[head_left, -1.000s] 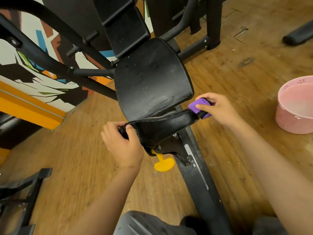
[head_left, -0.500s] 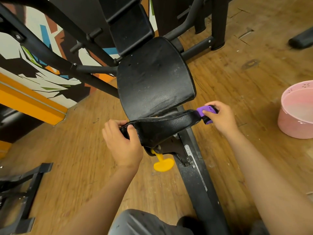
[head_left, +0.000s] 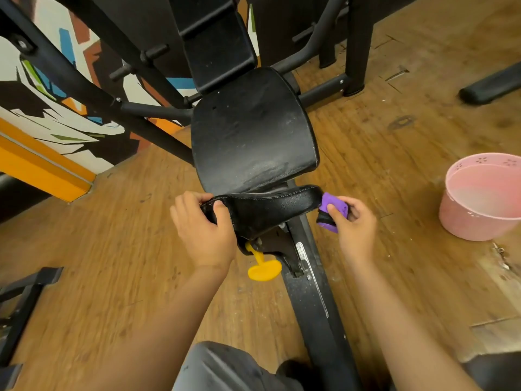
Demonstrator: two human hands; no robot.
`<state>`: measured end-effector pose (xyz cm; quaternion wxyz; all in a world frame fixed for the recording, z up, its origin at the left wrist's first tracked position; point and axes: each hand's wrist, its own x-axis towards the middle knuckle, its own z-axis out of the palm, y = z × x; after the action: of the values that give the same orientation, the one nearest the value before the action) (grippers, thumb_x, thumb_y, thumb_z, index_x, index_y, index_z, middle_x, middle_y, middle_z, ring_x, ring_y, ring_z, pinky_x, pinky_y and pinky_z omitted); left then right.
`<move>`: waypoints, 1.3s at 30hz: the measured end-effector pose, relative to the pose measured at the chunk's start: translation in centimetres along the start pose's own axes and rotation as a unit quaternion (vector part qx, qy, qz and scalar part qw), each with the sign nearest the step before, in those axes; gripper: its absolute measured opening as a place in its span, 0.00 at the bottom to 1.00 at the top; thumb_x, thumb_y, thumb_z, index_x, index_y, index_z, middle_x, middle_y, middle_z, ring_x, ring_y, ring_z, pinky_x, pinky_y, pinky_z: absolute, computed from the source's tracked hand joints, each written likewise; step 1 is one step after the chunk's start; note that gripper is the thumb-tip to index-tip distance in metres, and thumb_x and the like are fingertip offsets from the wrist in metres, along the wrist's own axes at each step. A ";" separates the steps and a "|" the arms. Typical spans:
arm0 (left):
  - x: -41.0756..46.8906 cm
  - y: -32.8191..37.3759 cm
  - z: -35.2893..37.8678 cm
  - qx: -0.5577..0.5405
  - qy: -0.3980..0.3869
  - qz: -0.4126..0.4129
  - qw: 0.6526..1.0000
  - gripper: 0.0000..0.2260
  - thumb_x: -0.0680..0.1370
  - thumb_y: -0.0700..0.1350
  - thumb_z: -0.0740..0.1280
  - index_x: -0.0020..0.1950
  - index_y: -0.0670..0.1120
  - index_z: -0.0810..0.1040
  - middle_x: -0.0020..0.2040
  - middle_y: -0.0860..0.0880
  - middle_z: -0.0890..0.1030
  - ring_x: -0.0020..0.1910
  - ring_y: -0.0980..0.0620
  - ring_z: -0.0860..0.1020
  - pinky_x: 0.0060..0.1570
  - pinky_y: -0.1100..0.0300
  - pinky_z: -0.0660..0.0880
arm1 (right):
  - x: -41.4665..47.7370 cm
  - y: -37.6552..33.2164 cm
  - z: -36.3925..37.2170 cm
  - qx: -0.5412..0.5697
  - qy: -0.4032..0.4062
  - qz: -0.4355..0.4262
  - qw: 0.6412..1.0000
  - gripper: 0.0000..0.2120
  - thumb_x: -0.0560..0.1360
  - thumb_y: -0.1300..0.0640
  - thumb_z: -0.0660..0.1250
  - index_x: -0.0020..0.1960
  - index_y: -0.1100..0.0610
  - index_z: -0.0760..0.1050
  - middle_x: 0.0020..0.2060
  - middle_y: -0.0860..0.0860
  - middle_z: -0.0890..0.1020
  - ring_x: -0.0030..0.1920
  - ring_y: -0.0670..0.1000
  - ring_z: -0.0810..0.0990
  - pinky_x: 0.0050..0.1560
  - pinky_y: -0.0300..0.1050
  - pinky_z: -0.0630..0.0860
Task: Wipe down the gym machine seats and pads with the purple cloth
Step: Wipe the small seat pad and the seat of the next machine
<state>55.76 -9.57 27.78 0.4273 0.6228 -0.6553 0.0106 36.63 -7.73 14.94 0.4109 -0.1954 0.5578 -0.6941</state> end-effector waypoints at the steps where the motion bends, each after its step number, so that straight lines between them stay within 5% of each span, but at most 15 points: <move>1: 0.0 0.0 0.0 -0.002 0.001 -0.001 1.000 0.08 0.73 0.49 0.57 0.45 0.46 0.69 0.44 0.49 0.71 0.46 0.49 0.68 0.43 0.63 0.60 | -0.9 -0.4 0.3 -0.015 -0.014 -0.011 1.000 0.08 0.74 0.67 0.69 0.51 0.59 0.78 0.47 0.54 0.83 0.42 0.43 0.84 0.39 0.43 0.82; 5: 0.0 -0.3 0.0 -0.014 -0.001 -0.006 1.000 0.07 0.73 0.49 0.57 0.44 0.46 0.68 0.44 0.48 0.71 0.46 0.48 0.67 0.43 0.57 0.63 | -5.3 -1.4 3.5 -0.113 -0.106 -0.074 0.985 0.09 0.73 0.66 0.70 0.50 0.55 0.79 0.45 0.50 0.82 0.43 0.43 0.82 0.38 0.37 0.80; 10: 0.0 -0.7 -0.1 -0.021 0.001 0.000 1.000 0.08 0.74 0.48 0.58 0.45 0.44 0.71 0.44 0.50 0.70 0.46 0.51 0.65 0.44 0.58 0.64 | -8.6 -2.9 5.9 -0.114 -0.106 -0.076 0.985 0.06 0.73 0.60 0.71 0.50 0.52 0.80 0.43 0.46 0.82 0.44 0.49 0.83 0.38 0.51 0.83; 16: -0.2 0.0 -0.9 -0.082 -0.018 -0.041 0.996 0.10 0.76 0.49 0.60 0.48 0.44 0.73 0.47 0.50 0.71 0.49 0.54 0.64 0.49 0.58 0.65 | -10.8 -8.3 6.4 -0.102 -0.203 -0.094 0.969 0.08 0.74 0.65 0.70 0.53 0.59 0.79 0.47 0.52 0.82 0.44 0.42 0.82 0.33 0.36 0.79; 20: -2.1 0.2 -3.8 -0.140 -0.009 -0.052 0.989 0.12 0.76 0.41 0.67 0.59 0.45 0.74 0.58 0.53 0.69 0.59 0.58 0.64 0.60 0.63 0.64 | -11.0 -10.4 6.8 -0.130 -0.183 -0.120 0.967 0.09 0.74 0.65 0.70 0.54 0.60 0.77 0.47 0.55 0.81 0.44 0.42 0.82 0.33 0.36 0.79; 22: -3.2 0.7 -5.4 -0.207 0.000 -0.077 0.975 0.11 0.77 0.39 0.67 0.58 0.46 0.75 0.56 0.54 0.72 0.58 0.58 0.70 0.57 0.64 0.68 | -10.9 -11.2 7.1 -0.144 -0.164 -0.129 0.967 0.08 0.74 0.65 0.70 0.53 0.61 0.76 0.46 0.55 0.80 0.42 0.41 0.82 0.32 0.35 0.79; 26: -4.5 1.5 -6.2 -0.290 -0.050 -0.050 0.954 0.09 0.77 0.38 0.67 0.53 0.50 0.79 0.51 0.56 0.77 0.53 0.55 0.76 0.51 0.64 0.74 | -11.6 -11.7 9.0 -0.217 -0.177 -0.182 0.943 0.06 0.73 0.59 0.72 0.48 0.53 0.77 0.43 0.49 0.81 0.45 0.49 0.81 0.43 0.50 0.82; 33: -2.9 0.9 -7.3 -0.351 -0.068 -0.102 0.928 0.11 0.76 0.40 0.69 0.57 0.49 0.82 0.54 0.56 0.81 0.53 0.57 0.79 0.54 0.59 0.78 | -13.0 -13.5 11.1 -0.248 -0.176 -0.191 0.933 0.08 0.72 0.55 0.74 0.49 0.54 0.79 0.42 0.47 0.83 0.43 0.46 0.82 0.42 0.40 0.80; 39: -1.9 -0.4 -8.4 -0.387 -0.131 -0.098 0.907 0.18 0.72 0.41 0.74 0.60 0.51 0.78 0.52 0.57 0.81 0.52 0.61 0.79 0.48 0.67 0.77 | -13.9 -14.0 12.3 -0.263 -0.207 -0.185 0.924 0.06 0.71 0.53 0.74 0.47 0.53 0.83 0.39 0.45 0.84 0.41 0.44 0.83 0.41 0.41 0.80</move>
<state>60.42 -3.51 31.86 0.5439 0.4655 -0.5935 -0.3678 48.82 -3.78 34.37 0.3155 -0.5356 0.5771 -0.5297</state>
